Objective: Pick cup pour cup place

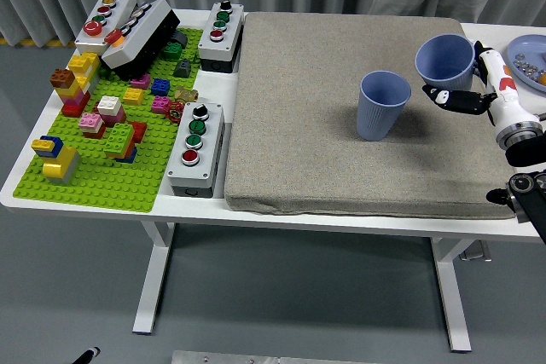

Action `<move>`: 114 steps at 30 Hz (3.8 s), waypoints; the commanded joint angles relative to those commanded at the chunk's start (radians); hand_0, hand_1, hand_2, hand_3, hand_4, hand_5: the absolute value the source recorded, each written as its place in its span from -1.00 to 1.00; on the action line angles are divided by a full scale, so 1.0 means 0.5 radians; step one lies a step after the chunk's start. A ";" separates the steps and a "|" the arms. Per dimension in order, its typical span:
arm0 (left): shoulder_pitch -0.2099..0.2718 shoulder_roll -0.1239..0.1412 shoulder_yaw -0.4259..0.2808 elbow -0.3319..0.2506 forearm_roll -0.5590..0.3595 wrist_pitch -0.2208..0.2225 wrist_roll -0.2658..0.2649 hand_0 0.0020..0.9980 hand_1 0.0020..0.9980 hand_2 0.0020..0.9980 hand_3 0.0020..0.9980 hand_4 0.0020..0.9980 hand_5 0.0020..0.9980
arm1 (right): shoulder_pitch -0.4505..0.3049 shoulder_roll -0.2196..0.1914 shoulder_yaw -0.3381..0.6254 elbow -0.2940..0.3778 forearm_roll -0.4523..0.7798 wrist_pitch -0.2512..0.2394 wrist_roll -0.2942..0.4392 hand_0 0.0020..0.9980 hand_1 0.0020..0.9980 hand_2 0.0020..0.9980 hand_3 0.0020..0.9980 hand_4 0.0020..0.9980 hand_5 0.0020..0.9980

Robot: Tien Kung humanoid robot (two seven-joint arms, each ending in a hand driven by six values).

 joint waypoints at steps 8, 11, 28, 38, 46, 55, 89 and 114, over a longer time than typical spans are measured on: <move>0.004 0.001 0.000 0.000 0.000 0.000 -0.001 0.67 0.62 0.73 0.56 0.24 1.00 | 0.010 0.004 -0.038 0.051 -0.230 -0.029 -0.056 0.64 0.49 0.31 0.51 0.52 -0.77; 0.002 0.001 -0.001 0.000 0.001 0.001 -0.001 0.67 0.62 0.73 0.56 0.24 1.00 | 0.014 0.006 -0.055 0.064 -0.330 -0.039 -0.077 0.64 0.49 0.31 0.52 0.52 -0.77; -0.007 0.002 -0.012 0.000 0.005 0.002 -0.002 0.67 0.62 0.73 0.56 0.24 1.00 | 0.079 0.011 -0.181 0.076 -0.796 -0.035 -0.186 0.64 0.49 0.31 0.51 0.52 -0.76; -0.011 0.005 -0.012 0.000 0.005 0.002 0.000 0.67 0.62 0.73 0.56 0.24 1.00 | 0.105 0.008 -0.212 0.088 -0.924 -0.031 -0.222 0.64 0.49 0.31 0.51 0.52 -0.76; -0.010 0.008 -0.012 0.000 0.004 0.002 0.000 0.67 0.63 0.73 0.56 0.24 1.00 | 0.131 -0.007 -0.258 0.071 -1.009 -0.029 -0.235 0.64 0.49 0.31 0.51 0.51 -0.77; -0.012 0.011 -0.005 0.000 -0.003 0.004 0.000 0.67 0.63 0.73 0.56 0.24 1.00 | 0.158 -0.038 -0.315 0.059 -1.127 -0.035 -0.258 0.64 0.49 0.31 0.50 0.51 -0.77; -0.012 0.011 -0.015 0.000 0.005 0.004 0.000 0.67 0.63 0.73 0.56 0.24 1.00 | 0.260 -0.133 -0.469 -0.005 -1.242 -0.040 -0.299 0.69 0.51 0.33 0.48 0.50 -0.79; -0.015 0.011 -0.023 0.000 0.013 0.002 0.004 0.67 0.63 0.73 0.56 0.24 1.00 | 0.259 -0.112 -0.457 0.053 -1.263 -0.027 -0.345 0.69 0.52 0.33 0.48 0.48 -0.83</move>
